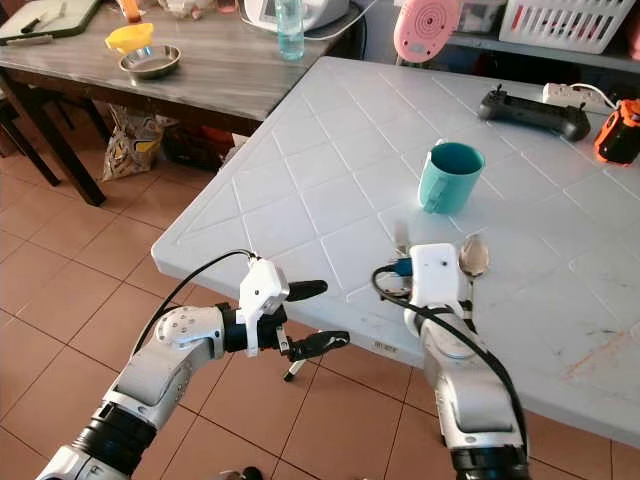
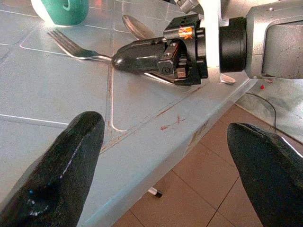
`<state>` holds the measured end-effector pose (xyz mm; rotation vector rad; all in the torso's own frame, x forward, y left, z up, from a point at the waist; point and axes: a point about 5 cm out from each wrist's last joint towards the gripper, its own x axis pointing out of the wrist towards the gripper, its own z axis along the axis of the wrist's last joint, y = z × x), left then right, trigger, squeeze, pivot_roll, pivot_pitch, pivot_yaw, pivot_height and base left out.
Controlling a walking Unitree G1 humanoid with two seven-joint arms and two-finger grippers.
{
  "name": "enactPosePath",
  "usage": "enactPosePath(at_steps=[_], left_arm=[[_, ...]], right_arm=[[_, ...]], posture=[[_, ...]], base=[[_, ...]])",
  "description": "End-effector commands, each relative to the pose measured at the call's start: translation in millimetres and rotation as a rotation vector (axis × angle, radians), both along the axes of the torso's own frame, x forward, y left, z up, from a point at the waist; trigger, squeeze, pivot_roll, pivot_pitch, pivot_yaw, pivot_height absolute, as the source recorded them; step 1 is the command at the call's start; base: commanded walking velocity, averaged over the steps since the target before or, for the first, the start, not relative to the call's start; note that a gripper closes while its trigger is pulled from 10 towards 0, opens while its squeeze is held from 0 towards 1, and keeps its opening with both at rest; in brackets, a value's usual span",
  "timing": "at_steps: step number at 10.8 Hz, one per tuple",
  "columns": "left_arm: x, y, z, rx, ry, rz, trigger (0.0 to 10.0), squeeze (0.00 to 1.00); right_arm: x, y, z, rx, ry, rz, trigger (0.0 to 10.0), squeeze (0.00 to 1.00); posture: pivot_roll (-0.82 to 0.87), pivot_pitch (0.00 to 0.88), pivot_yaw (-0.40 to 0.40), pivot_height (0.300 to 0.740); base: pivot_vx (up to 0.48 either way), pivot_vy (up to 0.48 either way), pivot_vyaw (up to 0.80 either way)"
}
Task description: Setting the table
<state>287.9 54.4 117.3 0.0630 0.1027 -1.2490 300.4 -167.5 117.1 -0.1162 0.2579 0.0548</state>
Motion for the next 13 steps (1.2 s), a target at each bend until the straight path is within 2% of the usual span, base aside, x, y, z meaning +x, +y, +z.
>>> enactPosePath(at_steps=[1, 4, 7, 10, 13], left_arm=[[2.0, -0.2, 7, -0.001, -0.029, 0.010, 10.0, 0.00], [2.9, -2.0, 7, -0.015, -0.033, 0.031, 10.0, 0.00], [7.2, -2.2, 10, -0.027, -0.051, 0.066, 10.0, 0.00], [11.0, -1.9, 13, -0.042, -0.062, 0.103, 10.0, 0.00], [25.0, 2.6, 24, -0.093, -0.100, 0.238, 10.0, 0.00]], right_arm=[[-7.7, 10.0, -24, -0.009, 0.096, 0.044, 0.0, 0.00], [-12.5, 7.9, -17, 0.001, -0.002, 0.015, 0.0, 0.00], [-10.5, 4.0, -4, -0.013, -0.126, -0.001, 0.0, 0.00], [-9.4, 8.8, 6, -0.020, -0.206, 0.005, 0.0, 0.00], [-10.8, 6.1, 31, -0.026, -0.349, -0.024, 0.0, 0.00]], posture=[[0.06, 0.150, 0.045, 0.740], [0.05, 0.152, 0.046, 0.740], [0.05, 0.152, 0.051, 0.740], [0.05, 0.152, 0.050, 0.740], [0.05, 0.145, 0.045, 0.740]], base=[[0.000, 0.000, 0.00], [0.000, 0.000, 0.00], [0.000, 0.000, 0.00], [0.000, 0.000, 0.00], [0.000, 0.000, 0.00]])
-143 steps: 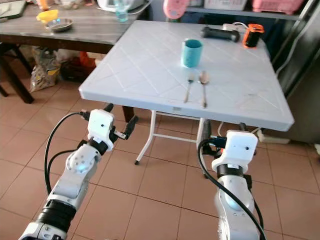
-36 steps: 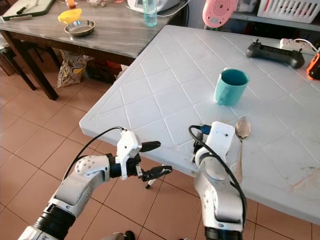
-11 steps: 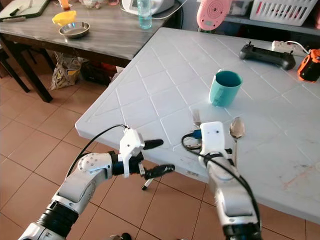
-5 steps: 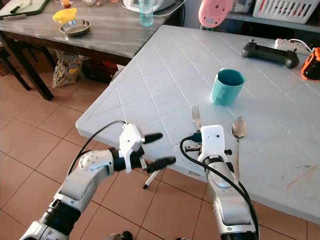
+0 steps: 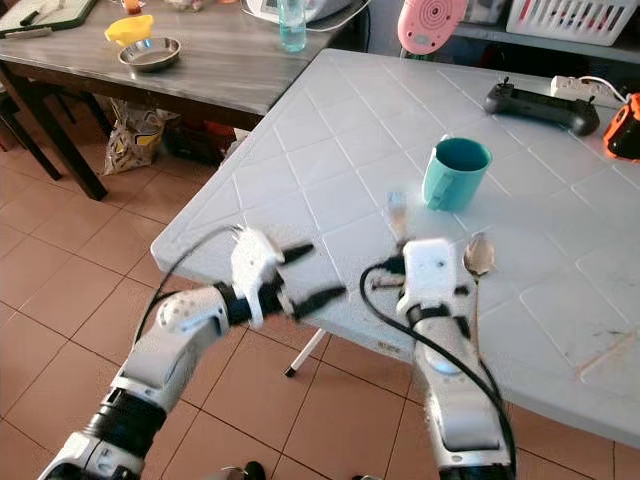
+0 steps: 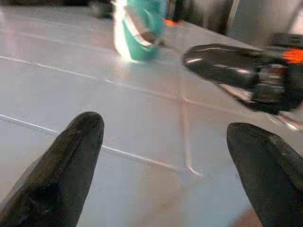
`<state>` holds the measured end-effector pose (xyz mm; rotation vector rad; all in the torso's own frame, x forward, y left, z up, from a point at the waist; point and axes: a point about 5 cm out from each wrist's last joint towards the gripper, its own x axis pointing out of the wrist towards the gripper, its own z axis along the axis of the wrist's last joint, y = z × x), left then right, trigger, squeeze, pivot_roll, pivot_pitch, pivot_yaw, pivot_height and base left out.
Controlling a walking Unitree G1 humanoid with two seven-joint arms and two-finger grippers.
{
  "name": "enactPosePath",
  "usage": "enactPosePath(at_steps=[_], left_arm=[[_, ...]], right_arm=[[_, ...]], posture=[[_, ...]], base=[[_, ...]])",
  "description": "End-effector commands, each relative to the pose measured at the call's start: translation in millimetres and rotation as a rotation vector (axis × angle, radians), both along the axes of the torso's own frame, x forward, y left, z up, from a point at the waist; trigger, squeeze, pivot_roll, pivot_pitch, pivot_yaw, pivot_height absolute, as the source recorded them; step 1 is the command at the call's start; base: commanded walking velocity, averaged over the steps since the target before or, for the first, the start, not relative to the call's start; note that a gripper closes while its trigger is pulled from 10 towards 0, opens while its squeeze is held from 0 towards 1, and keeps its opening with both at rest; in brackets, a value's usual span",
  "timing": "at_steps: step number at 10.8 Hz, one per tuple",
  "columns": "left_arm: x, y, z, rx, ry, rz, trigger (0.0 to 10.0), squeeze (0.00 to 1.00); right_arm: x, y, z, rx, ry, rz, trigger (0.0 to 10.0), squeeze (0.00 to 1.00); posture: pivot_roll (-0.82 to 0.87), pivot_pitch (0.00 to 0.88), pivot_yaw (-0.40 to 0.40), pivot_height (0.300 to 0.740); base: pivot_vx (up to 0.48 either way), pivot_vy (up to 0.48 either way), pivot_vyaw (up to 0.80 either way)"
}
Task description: Setting the table
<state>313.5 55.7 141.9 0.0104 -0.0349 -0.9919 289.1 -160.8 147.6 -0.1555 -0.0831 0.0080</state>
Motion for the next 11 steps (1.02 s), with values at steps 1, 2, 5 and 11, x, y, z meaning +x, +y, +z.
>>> enactPosePath(at_steps=[1, 2, 5, 11], left_arm=[[5.9, 4.1, 8, -0.020, -0.026, 0.047, 10.0, 0.00], [9.2, 7.1, 10, -0.026, -0.038, 0.086, 10.0, 0.00], [25.1, 28.2, 13, -0.019, -0.085, 0.278, 10.0, 0.00], [44.8, 59.1, 18, -0.064, -0.085, 0.565, 10.0, 0.00]], right_arm=[[-4.6, -1.3, 11, -0.003, -0.058, -0.021, 0.0, 0.00], [-7.9, -0.9, 13, 0.002, -0.066, -0.025, 0.0, 0.00], [-26.3, -8.3, 22, 0.013, -0.118, -0.095, 0.0, 0.00], [-40.5, -26.4, 22, -0.005, -0.141, -0.233, 10.0, 0.00]], posture=[[0.05, 0.142, 0.042, 0.740], [0.05, 0.140, 0.040, 0.740], [0.03, 0.130, 0.029, 0.740], [0.03, 0.081, 0.023, 0.740]], base=[[0.000, 0.000, 0.00], [0.000, 0.000, 0.00], [0.000, 0.000, 0.00], [0.000, 0.000, 0.00]])
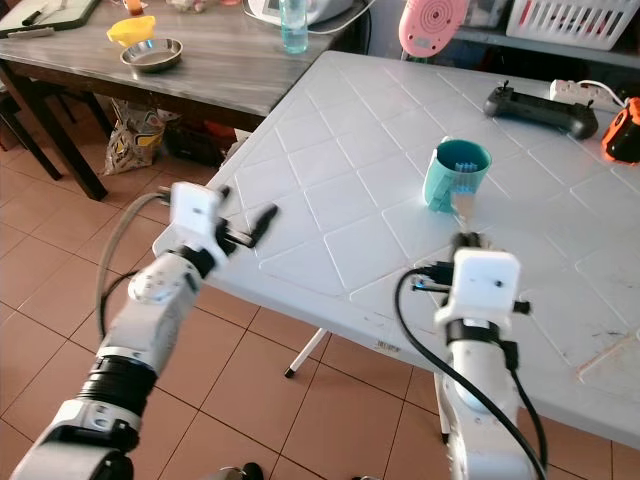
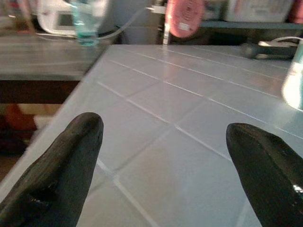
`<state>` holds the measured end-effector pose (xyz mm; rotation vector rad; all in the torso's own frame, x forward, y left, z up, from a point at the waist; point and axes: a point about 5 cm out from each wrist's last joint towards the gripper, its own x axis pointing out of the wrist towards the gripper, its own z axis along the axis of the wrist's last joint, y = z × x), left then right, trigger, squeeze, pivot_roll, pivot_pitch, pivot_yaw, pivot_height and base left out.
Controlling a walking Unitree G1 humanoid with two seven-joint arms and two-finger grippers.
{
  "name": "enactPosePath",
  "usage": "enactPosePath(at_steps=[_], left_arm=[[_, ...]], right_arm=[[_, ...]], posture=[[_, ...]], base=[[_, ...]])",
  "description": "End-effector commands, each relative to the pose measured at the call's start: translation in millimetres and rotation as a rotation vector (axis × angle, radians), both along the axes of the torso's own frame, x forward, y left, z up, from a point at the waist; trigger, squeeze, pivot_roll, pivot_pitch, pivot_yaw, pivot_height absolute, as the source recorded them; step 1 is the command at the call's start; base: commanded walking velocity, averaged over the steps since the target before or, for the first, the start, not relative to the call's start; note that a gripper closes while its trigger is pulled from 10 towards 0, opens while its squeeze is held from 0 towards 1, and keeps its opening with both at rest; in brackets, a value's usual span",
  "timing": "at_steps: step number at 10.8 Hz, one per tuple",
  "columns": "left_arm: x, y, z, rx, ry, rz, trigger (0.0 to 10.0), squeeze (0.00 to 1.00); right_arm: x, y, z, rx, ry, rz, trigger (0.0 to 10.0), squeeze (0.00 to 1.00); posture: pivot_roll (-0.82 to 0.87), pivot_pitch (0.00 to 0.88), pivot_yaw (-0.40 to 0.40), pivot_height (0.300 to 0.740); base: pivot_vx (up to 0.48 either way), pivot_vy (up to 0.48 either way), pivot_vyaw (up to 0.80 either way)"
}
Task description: Setting the table
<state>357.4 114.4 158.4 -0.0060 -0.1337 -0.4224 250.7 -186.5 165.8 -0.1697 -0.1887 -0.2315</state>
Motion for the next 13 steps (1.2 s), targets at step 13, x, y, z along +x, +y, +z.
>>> enactPosePath(at_steps=[13], left_arm=[[9.5, 14.1, -4, -0.027, 0.022, 0.120, 10.0, 0.00]], right_arm=[[-3.6, -3.9, 9, 0.007, -0.040, -0.015, 10.0, 0.00]], posture=[[0.03, 0.107, -0.003, 0.740]], base=[[0.000, 0.000, -0.26]])
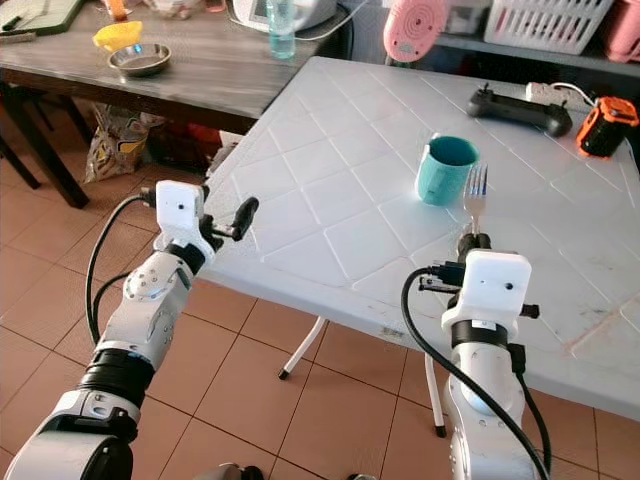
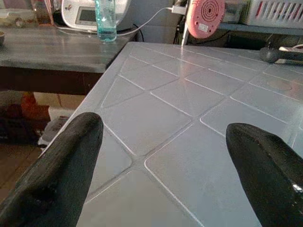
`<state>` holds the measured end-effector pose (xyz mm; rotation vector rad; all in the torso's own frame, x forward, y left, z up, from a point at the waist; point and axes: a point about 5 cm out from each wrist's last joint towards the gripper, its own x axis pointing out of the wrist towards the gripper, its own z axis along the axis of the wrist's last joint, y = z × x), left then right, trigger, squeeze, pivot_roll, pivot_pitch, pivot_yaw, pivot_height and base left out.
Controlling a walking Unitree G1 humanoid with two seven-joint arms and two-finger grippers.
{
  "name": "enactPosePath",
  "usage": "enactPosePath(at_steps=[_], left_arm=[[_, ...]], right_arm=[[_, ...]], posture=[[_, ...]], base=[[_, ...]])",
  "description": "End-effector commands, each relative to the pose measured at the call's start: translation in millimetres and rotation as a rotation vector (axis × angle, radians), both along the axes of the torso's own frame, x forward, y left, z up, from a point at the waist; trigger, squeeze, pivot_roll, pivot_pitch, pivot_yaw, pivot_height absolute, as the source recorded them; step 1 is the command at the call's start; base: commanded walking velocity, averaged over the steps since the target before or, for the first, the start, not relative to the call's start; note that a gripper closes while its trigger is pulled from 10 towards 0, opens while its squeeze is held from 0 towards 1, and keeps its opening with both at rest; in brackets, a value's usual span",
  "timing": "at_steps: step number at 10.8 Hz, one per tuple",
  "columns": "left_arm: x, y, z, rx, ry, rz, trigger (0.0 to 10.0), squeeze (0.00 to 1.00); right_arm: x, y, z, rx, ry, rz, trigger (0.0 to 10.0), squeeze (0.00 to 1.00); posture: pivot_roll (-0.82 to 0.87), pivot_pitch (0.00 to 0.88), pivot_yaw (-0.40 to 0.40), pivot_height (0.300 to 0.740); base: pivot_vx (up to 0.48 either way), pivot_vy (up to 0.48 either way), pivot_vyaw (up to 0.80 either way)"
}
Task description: Setting the table
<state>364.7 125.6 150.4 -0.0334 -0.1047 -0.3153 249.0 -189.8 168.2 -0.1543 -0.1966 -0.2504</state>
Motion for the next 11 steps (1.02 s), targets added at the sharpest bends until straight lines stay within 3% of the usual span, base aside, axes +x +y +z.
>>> enactPosePath(at_steps=[1, 8, 11], left_arm=[[2.3, 3.1, 3.8, 0.002, -0.012, 0.017, 10.0, 0.00], [6.1, 2.0, 7.7, 0.039, -0.023, -0.022, 10.0, 0.00], [7.0, -6.5, 8.3, 0.030, -0.026, -0.038, 10.0, 0.00]], right_arm=[[-3.4, -2.9, 5.9, -0.009, -0.024, -0.009, 10.0, 0.00], [-10.8, -10.8, 3.9, -0.002, -0.025, -0.067, 10.0, 0.00], [-11.8, -11.5, 4.8, 0.001, -0.031, -0.089, 10.0, 0.00]], posture=[[0.03, 0.109, -0.004, 0.740], [0.03, 0.120, 0.017, 0.740], [0.02, 0.117, 0.025, 0.740]], base=[[0.000, 0.000, 0.00], [0.000, 0.450, 0.00], [0.000, 0.480, 0.00]])
